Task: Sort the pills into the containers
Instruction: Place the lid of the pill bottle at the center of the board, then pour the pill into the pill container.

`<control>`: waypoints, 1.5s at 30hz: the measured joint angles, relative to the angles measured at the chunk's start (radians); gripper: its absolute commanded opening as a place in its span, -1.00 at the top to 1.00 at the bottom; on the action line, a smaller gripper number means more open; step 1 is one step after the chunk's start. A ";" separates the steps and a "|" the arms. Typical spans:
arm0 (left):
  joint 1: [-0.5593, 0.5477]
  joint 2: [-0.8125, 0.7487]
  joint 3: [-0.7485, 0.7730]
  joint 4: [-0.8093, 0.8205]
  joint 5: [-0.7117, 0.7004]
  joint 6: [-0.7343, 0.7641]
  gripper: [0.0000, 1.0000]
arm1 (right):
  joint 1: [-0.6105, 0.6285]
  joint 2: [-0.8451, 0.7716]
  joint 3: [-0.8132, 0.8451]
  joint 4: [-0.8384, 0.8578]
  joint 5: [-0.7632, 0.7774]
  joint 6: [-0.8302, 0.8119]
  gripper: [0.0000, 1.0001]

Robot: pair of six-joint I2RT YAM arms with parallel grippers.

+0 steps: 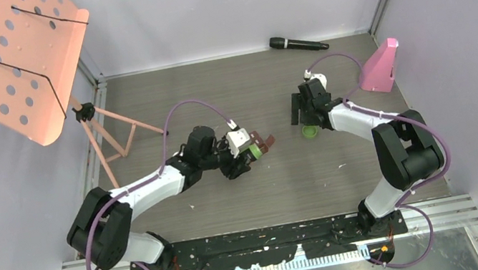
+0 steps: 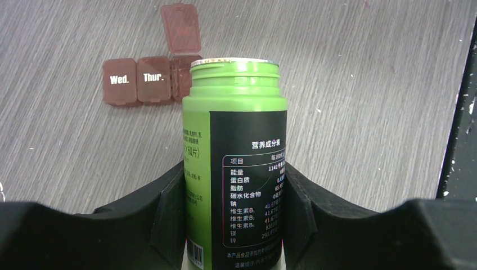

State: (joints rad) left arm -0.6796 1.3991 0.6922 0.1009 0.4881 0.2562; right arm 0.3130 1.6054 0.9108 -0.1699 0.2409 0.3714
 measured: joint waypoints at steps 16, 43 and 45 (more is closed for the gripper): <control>-0.011 0.110 0.092 -0.091 -0.110 -0.064 1.00 | 0.000 -0.029 0.018 -0.089 -0.100 0.014 -0.19; -0.047 0.303 0.340 -0.336 -0.228 -0.066 1.00 | 0.000 -0.083 0.019 -0.104 -0.211 0.043 -0.03; -0.050 0.304 0.348 -0.359 -0.232 -0.065 1.00 | 0.000 -0.083 0.021 -0.106 -0.216 0.045 0.02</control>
State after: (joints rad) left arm -0.7292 1.7031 1.0397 -0.2577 0.2565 0.1909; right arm 0.3130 1.5227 0.9314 -0.2764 0.0246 0.4160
